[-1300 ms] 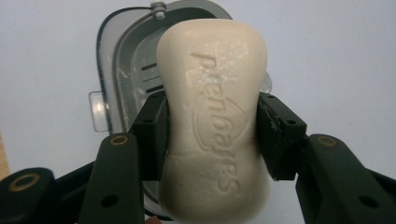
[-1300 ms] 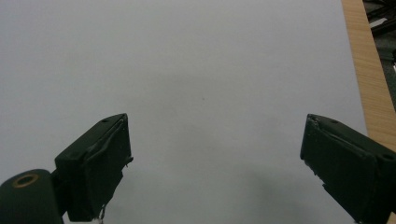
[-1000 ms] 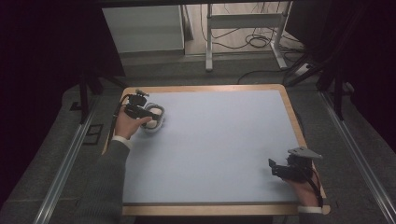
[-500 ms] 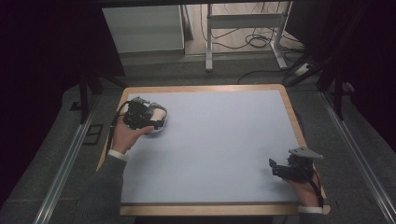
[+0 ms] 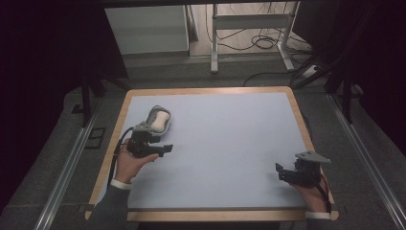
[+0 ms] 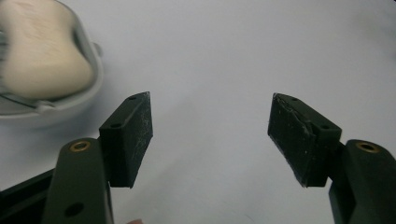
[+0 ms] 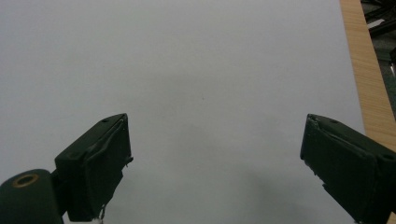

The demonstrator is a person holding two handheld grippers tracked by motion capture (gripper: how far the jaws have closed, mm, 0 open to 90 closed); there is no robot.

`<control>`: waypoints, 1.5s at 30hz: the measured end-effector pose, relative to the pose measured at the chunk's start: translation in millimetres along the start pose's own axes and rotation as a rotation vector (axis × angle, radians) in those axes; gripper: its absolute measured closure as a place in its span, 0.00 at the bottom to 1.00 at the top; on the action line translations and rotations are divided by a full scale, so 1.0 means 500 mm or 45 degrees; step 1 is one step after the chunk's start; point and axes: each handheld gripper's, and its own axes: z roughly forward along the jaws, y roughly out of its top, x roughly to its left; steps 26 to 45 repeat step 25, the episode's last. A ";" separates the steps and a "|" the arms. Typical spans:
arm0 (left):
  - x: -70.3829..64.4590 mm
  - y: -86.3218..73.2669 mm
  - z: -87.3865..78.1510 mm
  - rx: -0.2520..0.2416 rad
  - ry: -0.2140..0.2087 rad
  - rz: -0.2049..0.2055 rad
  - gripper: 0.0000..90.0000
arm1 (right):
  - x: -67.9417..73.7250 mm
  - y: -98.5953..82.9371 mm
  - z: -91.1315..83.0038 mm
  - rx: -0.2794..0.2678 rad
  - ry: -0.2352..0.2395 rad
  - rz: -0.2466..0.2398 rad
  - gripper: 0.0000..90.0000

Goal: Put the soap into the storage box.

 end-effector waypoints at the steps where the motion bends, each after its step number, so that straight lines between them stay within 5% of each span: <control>1: -0.005 -0.006 0.001 -0.005 -0.008 0.004 0.35 | 0.001 0.000 0.000 0.003 0.001 -0.004 0.09; 15: -0.020 -0.083 0.028 0.011 -0.028 -0.029 0.34 | 0.005 0.002 -0.002 -0.005 -0.004 -0.010 0.09; 45: -0.015 -0.091 0.033 0.033 -0.022 -0.036 0.33 | 0.022 0.008 0.002 -0.015 0.017 -0.042 0.09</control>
